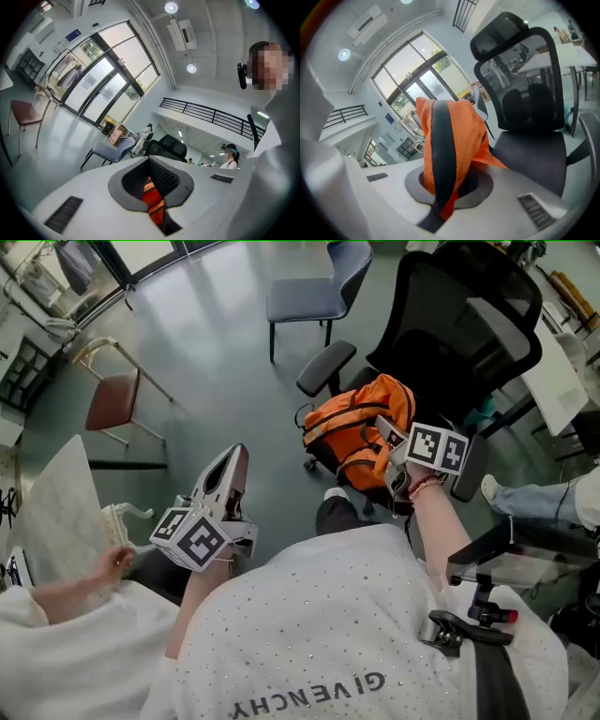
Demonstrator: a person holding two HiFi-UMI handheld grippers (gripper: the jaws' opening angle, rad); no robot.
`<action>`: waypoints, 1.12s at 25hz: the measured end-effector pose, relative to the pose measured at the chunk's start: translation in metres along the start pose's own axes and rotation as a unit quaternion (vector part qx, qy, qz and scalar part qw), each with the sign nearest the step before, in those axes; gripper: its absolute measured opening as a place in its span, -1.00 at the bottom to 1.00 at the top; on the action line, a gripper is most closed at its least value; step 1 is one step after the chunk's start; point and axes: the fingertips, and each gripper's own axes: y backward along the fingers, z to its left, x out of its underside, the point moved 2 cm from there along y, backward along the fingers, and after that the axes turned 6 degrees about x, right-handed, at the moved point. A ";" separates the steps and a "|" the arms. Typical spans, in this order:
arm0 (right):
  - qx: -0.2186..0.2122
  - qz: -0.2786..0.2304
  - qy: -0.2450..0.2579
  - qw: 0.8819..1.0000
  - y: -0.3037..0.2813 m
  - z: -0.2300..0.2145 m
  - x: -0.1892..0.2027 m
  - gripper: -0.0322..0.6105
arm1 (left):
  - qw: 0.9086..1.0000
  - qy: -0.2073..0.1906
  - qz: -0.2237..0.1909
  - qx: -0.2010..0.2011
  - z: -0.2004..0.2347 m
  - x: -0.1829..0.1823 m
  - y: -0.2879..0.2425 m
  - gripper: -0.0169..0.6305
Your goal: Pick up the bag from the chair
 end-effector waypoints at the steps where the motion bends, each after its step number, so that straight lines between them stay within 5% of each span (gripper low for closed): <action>1: -0.007 -0.002 0.002 1.000 0.004 0.003 0.001 -0.82 | 1.000 0.003 0.000 0.003 -0.002 0.004 0.000 -0.94; 18: -0.107 -0.069 0.074 0.989 0.105 0.071 -0.007 -0.82 | 1.000 -0.017 0.001 0.018 -0.062 0.029 0.039 -0.94; 28: -0.158 -0.085 0.121 0.976 0.218 0.054 0.002 -0.82 | 1.000 -0.027 -0.002 0.015 -0.163 0.080 0.046 -0.94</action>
